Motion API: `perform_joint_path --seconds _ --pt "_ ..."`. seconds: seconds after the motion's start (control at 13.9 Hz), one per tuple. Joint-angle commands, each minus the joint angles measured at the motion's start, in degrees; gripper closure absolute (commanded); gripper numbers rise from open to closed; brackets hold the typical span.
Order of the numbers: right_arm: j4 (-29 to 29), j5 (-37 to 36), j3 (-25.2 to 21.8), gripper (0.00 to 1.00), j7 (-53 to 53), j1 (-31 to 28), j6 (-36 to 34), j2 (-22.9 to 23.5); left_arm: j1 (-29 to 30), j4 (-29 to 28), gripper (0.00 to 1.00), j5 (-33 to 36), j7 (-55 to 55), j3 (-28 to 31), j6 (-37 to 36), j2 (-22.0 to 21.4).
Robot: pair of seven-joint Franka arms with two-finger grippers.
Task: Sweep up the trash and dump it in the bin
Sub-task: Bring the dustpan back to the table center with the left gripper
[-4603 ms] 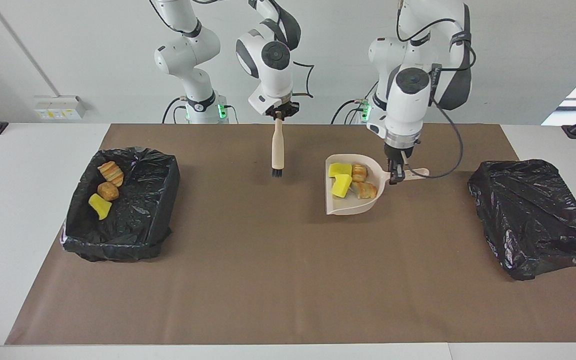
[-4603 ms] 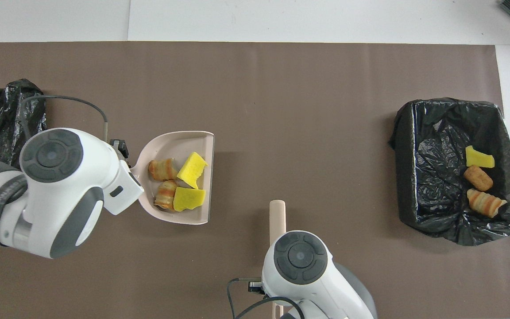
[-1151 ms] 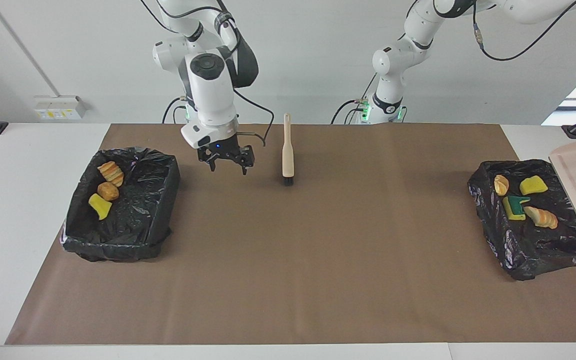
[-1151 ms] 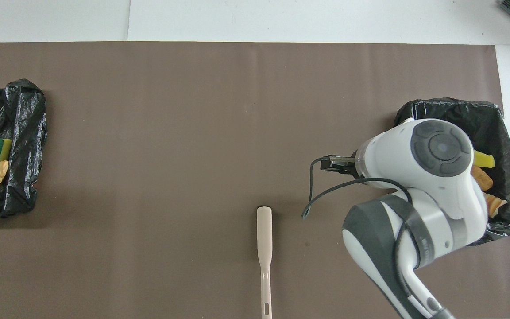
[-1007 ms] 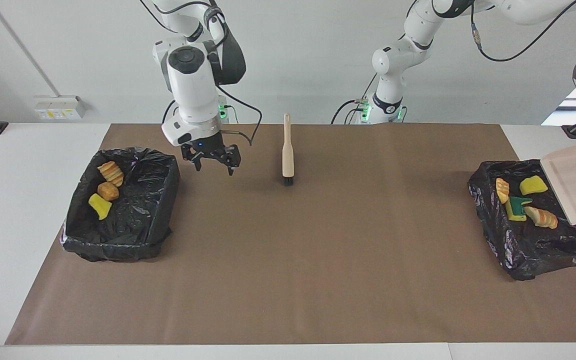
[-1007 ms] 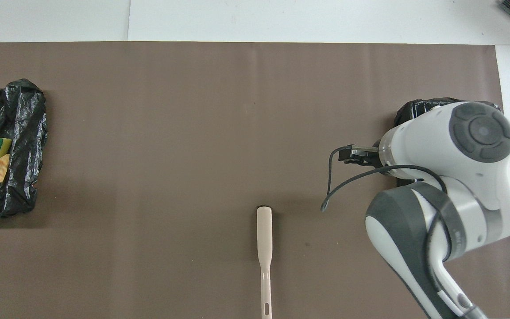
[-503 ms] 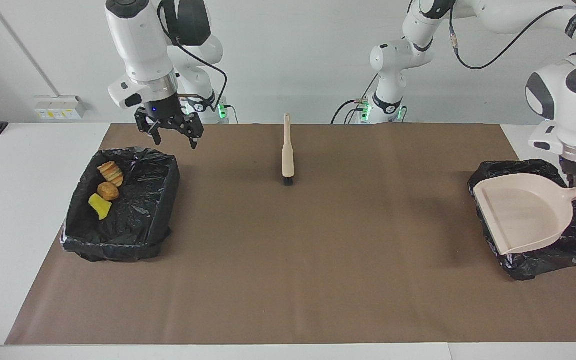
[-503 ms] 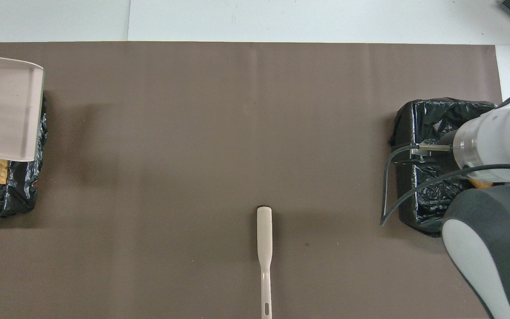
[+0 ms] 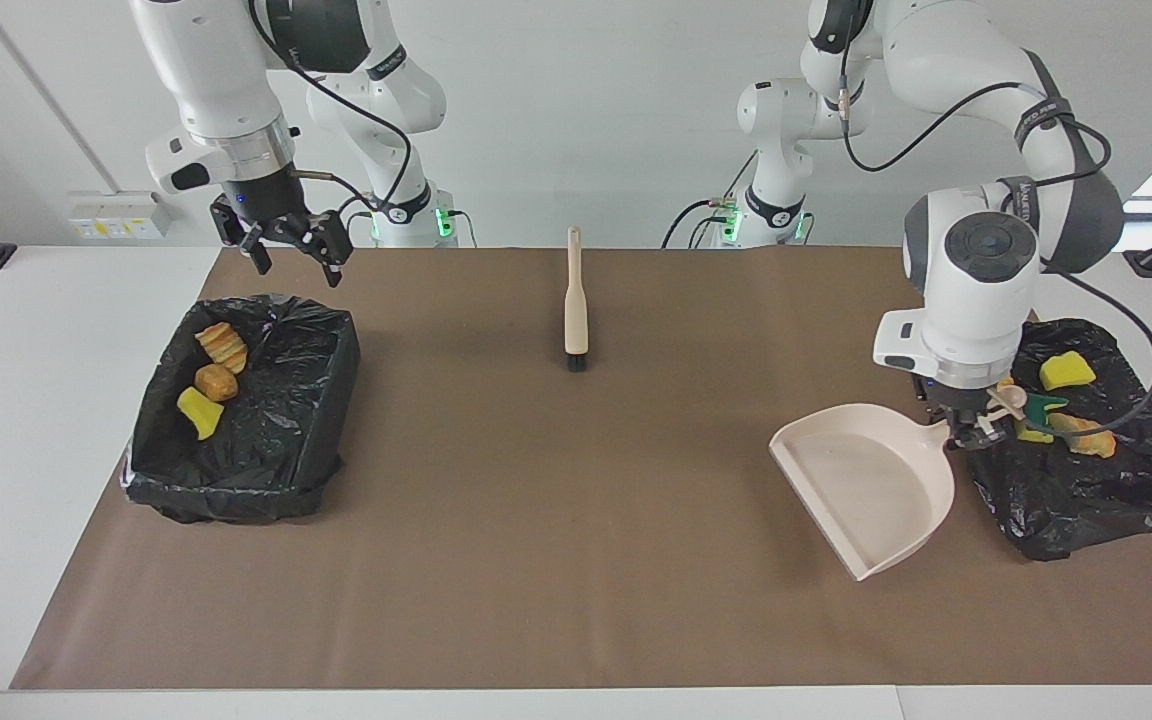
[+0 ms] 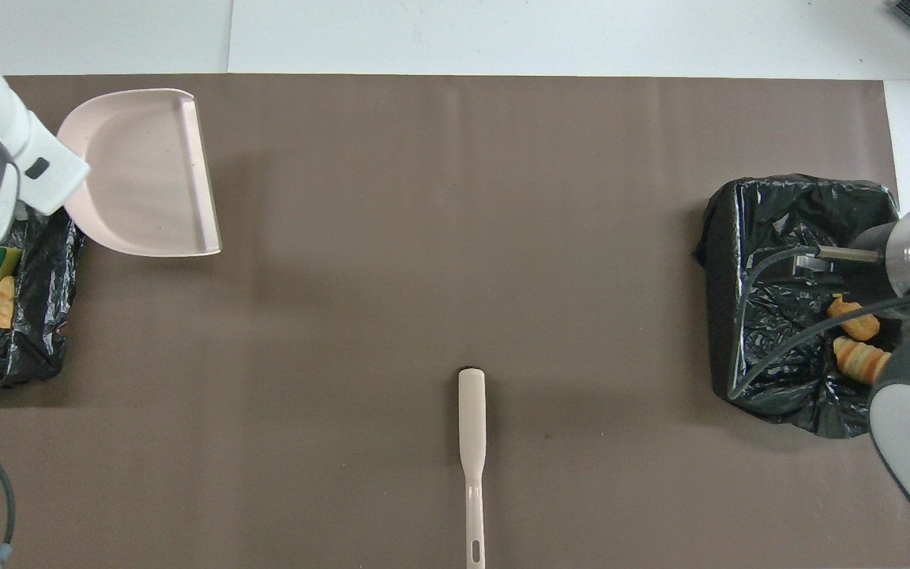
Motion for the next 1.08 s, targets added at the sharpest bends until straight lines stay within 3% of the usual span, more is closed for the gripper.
perform_joint_path --seconds 0.0,0.29,0.43,0.58,0.72,0.86,1.01 --pt "1.34 0.81 0.5 0.0 -10.11 -2.93 -0.46 0.8 -5.19 -0.36 1.0 -6.35 -15.73 1.02 -0.73 0.71" --pt "1.77 1.07 -0.81 0.0 -10.4 -3.38 -5.1 0.8 -12.05 -0.45 1.0 -18.58 -44.83 0.94 3.3 1.94" --pt "4.84 1.51 -1.43 0.0 -10.67 -3.38 -8.71 0.8 -15.74 -0.37 1.0 -21.75 -55.48 0.94 5.06 2.73" --pt "7.57 0.99 -1.35 0.0 -10.49 -3.21 -12.93 0.71 -18.3 0.33 1.0 -23.34 -62.27 0.5 6.83 3.79" --pt "6.97 1.33 -1.52 0.0 -10.23 -3.29 -12.42 0.27 -19.45 1.91 1.0 -24.05 -67.63 -0.38 9.54 5.36" --pt "7.14 1.07 -1.35 0.0 -10.23 -3.3 -12.42 0.27 -19.45 8.21 1.0 -24.32 -74.3 -2.66 10.17 10.18" --pt "7.05 1.33 -0.82 0.0 -10.23 -2.68 -12.77 0.18 -20.32 10.44 1.0 -24.05 -77.67 -3.63 11.66 12.57"
